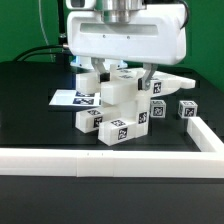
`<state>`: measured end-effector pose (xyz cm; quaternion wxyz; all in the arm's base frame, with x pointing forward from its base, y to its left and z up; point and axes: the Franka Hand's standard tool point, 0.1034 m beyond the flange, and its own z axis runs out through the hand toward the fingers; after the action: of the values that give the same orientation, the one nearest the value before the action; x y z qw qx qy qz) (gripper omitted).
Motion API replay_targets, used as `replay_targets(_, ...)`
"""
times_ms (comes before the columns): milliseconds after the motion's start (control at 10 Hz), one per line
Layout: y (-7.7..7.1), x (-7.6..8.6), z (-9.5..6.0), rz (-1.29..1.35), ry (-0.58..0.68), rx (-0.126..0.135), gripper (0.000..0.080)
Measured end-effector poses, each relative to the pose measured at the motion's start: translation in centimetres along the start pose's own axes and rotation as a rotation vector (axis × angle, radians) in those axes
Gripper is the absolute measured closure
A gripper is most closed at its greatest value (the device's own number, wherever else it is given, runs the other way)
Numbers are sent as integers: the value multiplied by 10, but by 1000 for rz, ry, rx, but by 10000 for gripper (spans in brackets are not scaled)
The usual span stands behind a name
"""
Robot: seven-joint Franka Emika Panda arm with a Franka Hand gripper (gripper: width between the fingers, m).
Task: Assemble chair
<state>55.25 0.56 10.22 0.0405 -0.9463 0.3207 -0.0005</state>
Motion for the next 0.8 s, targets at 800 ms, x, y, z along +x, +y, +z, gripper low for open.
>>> replay_targets(800,-2,2,-34,-458,22,13,151)
